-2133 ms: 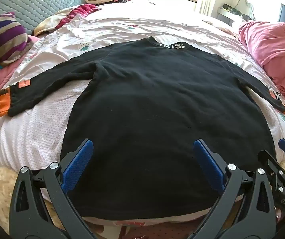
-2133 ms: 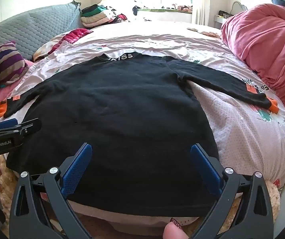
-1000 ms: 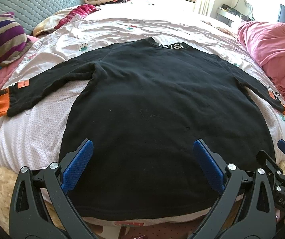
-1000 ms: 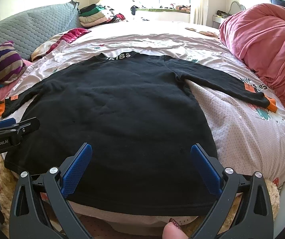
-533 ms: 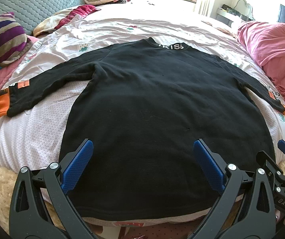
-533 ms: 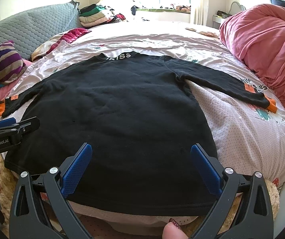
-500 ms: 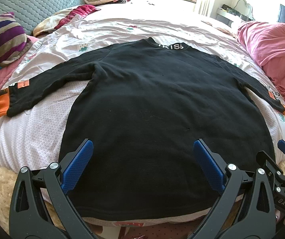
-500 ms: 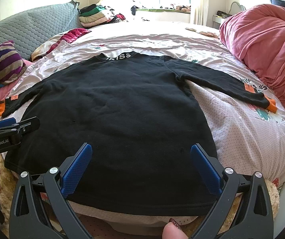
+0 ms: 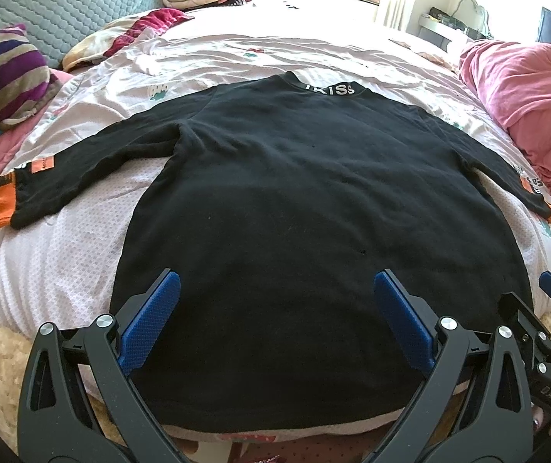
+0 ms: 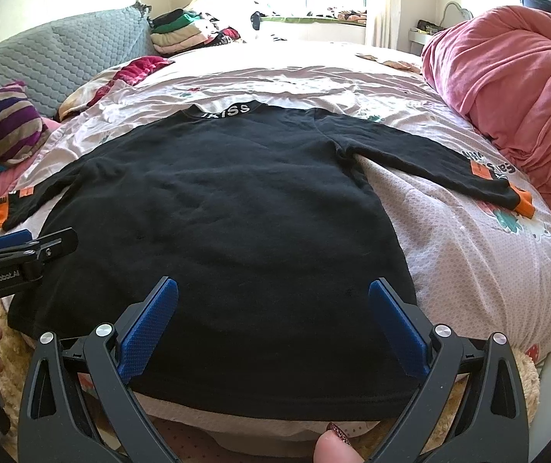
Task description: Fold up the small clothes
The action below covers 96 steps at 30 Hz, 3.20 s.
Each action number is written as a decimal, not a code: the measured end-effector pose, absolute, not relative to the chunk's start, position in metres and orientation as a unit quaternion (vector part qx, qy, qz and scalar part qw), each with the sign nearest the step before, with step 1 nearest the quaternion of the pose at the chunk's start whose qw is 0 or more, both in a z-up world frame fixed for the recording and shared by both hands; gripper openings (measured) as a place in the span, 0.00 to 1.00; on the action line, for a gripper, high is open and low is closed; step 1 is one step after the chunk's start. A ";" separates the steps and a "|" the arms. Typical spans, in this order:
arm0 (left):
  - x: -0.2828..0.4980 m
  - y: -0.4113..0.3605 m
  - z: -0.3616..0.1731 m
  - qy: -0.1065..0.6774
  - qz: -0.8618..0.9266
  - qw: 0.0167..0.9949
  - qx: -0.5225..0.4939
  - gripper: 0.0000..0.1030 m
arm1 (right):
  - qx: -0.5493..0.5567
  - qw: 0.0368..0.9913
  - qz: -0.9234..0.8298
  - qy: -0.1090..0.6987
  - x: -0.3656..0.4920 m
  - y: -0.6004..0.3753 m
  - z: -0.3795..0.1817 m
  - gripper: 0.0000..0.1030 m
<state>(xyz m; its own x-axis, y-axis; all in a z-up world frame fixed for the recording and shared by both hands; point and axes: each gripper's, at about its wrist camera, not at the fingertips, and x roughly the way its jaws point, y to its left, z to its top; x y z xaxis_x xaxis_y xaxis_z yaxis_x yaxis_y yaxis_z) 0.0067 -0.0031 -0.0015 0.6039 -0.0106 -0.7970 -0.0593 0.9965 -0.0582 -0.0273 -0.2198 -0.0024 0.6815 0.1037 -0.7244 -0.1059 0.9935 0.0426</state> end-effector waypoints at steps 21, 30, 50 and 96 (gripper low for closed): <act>0.074 -0.035 0.002 0.453 -0.006 0.891 -0.037 0.92 | 0.039 0.924 -0.004 0.380 0.025 -0.275 0.012 0.96; 0.105 -0.052 0.001 0.462 -0.017 0.886 -0.031 0.92 | 0.069 0.924 -0.034 0.374 0.048 -0.306 0.015 0.96; 0.179 -0.094 -0.001 0.478 -0.067 0.875 -0.044 0.92 | 0.152 0.896 -0.148 0.390 0.097 -0.414 0.005 0.96; 0.261 -0.070 -0.012 0.493 -0.048 0.865 -0.078 0.92 | 0.246 0.913 -0.053 0.322 0.175 -0.466 0.028 0.14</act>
